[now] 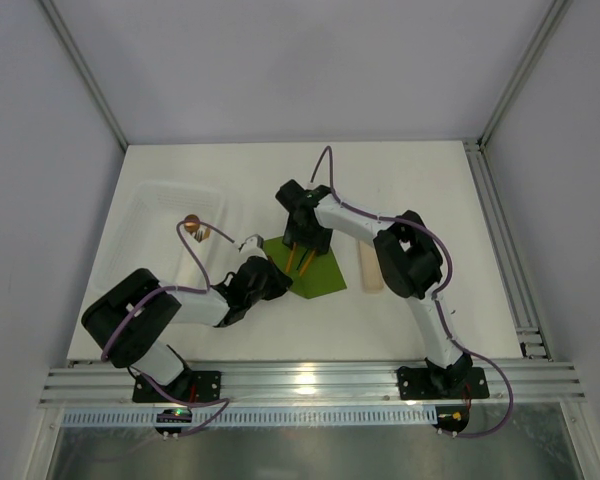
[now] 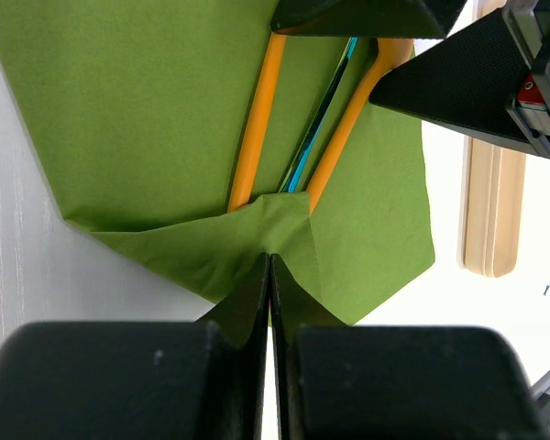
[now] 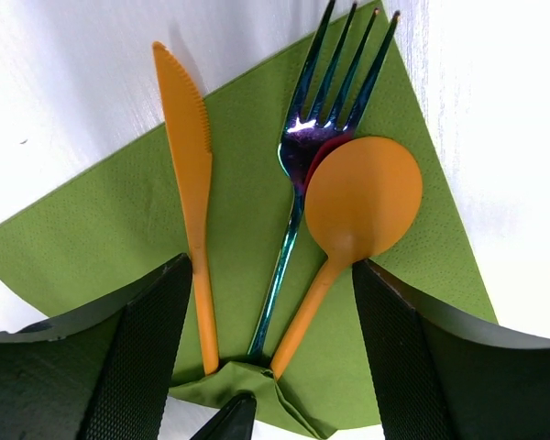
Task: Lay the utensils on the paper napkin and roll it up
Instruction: Adjust the utensils on the napkin.
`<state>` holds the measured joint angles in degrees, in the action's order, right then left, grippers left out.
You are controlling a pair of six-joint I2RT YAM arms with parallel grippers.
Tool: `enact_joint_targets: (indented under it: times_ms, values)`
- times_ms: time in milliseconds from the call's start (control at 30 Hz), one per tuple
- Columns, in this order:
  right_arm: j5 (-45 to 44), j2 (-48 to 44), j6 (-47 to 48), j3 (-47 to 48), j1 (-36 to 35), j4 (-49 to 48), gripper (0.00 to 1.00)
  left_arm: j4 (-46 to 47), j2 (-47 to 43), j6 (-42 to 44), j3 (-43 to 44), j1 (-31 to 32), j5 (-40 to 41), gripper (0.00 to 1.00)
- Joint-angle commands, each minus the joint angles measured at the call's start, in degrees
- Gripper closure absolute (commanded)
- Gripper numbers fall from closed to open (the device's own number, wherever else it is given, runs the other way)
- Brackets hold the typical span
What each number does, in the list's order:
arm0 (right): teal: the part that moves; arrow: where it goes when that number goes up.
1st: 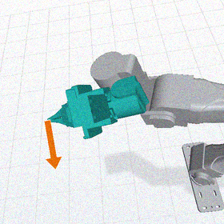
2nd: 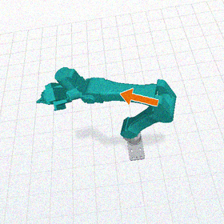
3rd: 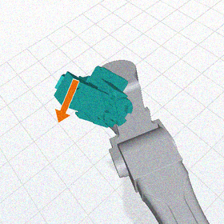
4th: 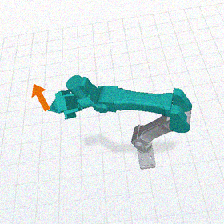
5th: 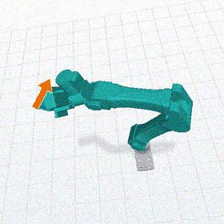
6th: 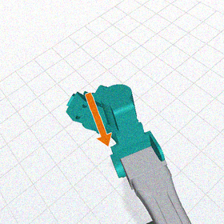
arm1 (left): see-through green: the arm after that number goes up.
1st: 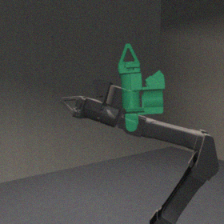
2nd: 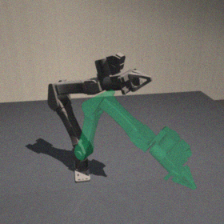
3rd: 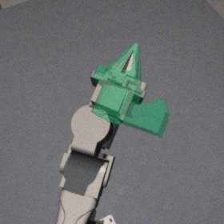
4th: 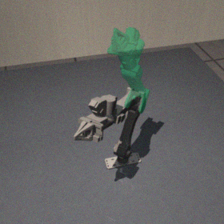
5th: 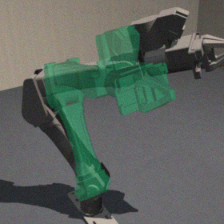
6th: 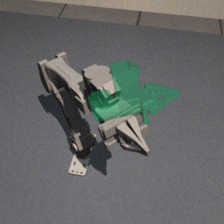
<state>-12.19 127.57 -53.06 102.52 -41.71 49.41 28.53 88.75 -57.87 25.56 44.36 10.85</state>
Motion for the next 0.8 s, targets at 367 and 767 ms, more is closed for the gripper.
enact_joint_targets:
  times_ms: [367,767]
  values:
    - [-1.7,-0.3,-0.3,0.2,0.1,0.3,0.35,-0.1,-0.9,1.2,-1.1,0.1,0.5,1.00]
    - [-2.4,-0.5,-0.2,0.6,0.1,0.5,0.49,0.1,-0.7,1.3,-1.0,0.1,0.5,1.00]
